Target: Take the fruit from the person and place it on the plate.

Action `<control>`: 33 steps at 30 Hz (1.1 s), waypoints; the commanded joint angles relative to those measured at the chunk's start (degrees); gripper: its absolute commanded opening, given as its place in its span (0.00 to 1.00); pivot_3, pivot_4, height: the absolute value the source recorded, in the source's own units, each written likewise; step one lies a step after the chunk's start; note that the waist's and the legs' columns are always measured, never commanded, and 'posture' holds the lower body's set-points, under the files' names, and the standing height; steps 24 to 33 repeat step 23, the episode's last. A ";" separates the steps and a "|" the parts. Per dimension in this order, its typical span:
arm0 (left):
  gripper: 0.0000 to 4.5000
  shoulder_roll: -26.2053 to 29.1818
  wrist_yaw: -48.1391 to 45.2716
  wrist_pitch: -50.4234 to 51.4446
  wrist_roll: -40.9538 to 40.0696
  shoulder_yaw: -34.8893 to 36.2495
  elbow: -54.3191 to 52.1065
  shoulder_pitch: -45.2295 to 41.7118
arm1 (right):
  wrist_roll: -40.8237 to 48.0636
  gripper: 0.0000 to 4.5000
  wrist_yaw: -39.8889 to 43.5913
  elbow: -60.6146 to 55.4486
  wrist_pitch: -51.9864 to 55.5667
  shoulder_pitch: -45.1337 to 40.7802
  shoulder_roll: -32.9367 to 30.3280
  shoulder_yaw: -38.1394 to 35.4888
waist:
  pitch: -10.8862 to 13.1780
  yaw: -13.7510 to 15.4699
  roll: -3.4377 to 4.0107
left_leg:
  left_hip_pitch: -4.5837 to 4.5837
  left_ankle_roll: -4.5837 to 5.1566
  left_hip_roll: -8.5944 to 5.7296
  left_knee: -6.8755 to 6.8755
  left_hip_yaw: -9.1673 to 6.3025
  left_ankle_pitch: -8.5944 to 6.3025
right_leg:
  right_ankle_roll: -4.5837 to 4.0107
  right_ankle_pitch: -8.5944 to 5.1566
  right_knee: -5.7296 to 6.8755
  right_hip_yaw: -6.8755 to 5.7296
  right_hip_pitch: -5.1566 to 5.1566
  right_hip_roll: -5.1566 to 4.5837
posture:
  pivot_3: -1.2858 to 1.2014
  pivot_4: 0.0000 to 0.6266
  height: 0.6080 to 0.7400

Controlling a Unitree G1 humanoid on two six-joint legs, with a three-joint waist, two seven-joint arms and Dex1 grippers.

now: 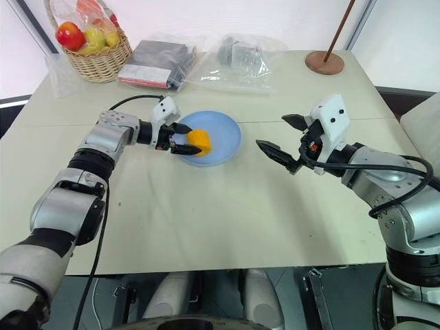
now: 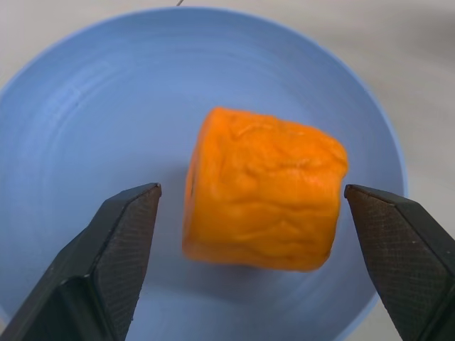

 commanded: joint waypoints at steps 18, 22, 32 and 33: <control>0.99 24.34 -3.22 23.62 -16.45 17.88 -47.45 19.73 | -3.14 1.00 9.37 3.50 -4.74 -2.42 -5.05 1.08 | 0.00 -1.39 0.03 | 0.08 0.00 0.15 -0.07 0.01 0.00 | -0.02 -0.01 0.10 0.06 -0.06 0.07 | 0.52 0.24 1.00; 0.99 26.06 0.54 27.17 -19.42 22.46 -55.34 27.61 | -3.95 1.00 10.51 4.82 -5.50 -3.03 -4.64 1.89 | -0.01 -1.00 0.03 | 0.05 0.00 0.12 -0.02 0.01 0.00 | -0.02 -0.01 0.04 0.04 -0.01 0.00 | 0.52 0.24 1.00; 0.99 26.18 1.47 27.85 -20.13 23.30 -56.43 28.57 | -4.12 1.00 10.74 5.10 -5.67 -3.18 -4.59 2.07 | -0.01 -1.00 0.03 | 0.04 0.00 0.12 -0.01 0.02 0.00 | -0.02 -0.01 0.02 0.04 -0.01 -0.01 | 0.52 0.24 1.00; 0.99 26.18 1.47 27.85 -20.13 23.30 -56.43 28.57 | -4.12 1.00 10.74 5.10 -5.67 -3.18 -4.59 2.07 | -0.01 -1.00 0.03 | 0.04 0.00 0.12 -0.01 0.02 0.00 | -0.02 -0.01 0.02 0.04 -0.01 -0.01 | 0.52 0.24 1.00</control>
